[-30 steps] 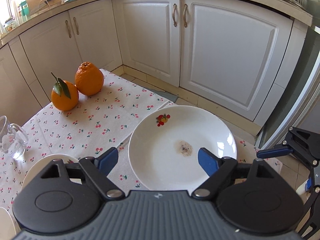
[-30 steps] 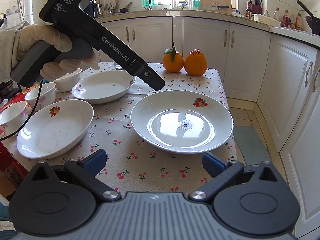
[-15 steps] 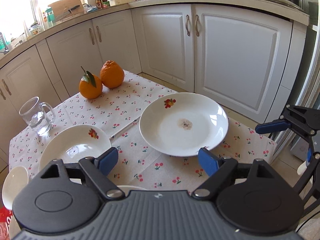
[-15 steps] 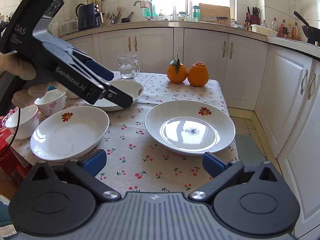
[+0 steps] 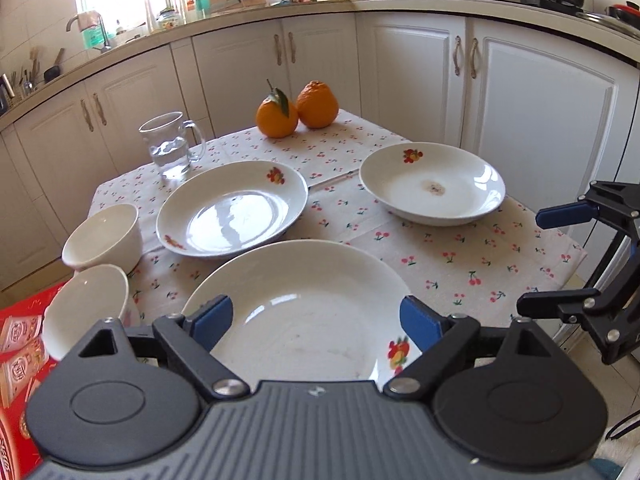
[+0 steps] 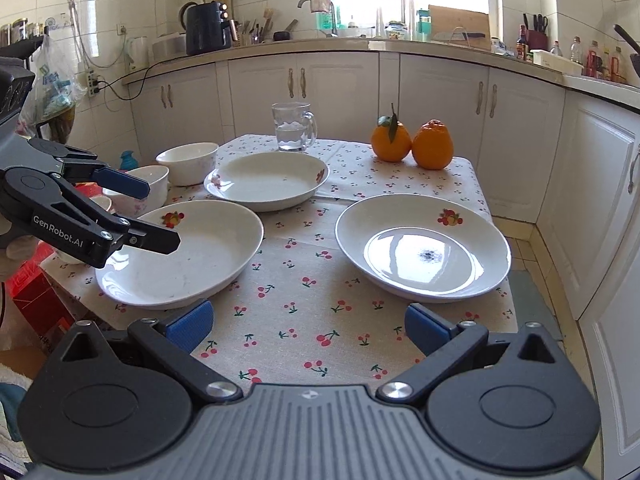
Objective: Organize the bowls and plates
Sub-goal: 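Carry the plate with the left gripper toward the brown-stained white plate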
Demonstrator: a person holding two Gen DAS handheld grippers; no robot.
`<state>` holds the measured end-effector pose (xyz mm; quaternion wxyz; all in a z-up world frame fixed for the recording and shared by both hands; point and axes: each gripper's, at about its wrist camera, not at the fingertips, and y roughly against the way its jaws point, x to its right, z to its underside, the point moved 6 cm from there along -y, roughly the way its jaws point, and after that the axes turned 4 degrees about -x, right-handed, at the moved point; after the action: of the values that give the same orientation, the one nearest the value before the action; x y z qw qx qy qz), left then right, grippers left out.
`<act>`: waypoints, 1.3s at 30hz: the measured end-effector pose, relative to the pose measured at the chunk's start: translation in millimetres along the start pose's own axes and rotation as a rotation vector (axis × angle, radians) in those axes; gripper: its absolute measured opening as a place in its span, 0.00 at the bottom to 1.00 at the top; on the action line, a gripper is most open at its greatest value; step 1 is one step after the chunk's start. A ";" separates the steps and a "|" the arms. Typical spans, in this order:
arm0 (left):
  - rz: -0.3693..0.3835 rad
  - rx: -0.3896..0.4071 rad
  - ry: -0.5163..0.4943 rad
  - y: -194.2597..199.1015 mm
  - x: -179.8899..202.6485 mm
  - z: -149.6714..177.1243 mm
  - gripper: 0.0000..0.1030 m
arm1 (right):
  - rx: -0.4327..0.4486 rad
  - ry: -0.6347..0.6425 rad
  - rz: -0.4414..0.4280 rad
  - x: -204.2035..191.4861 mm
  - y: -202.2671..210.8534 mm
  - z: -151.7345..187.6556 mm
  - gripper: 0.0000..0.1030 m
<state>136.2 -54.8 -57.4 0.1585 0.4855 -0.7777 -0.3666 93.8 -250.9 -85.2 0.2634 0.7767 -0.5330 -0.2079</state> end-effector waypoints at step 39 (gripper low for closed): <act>0.099 -0.315 0.019 -73.0 -76.1 -4.5 0.80 | -0.117 0.331 -0.318 -78.6 -99.8 -7.5 0.99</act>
<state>221.9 -9.3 -98.9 0.2579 0.4193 -0.7318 -0.4713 142.9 -146.5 -139.0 0.3557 0.8579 -0.3403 -0.1471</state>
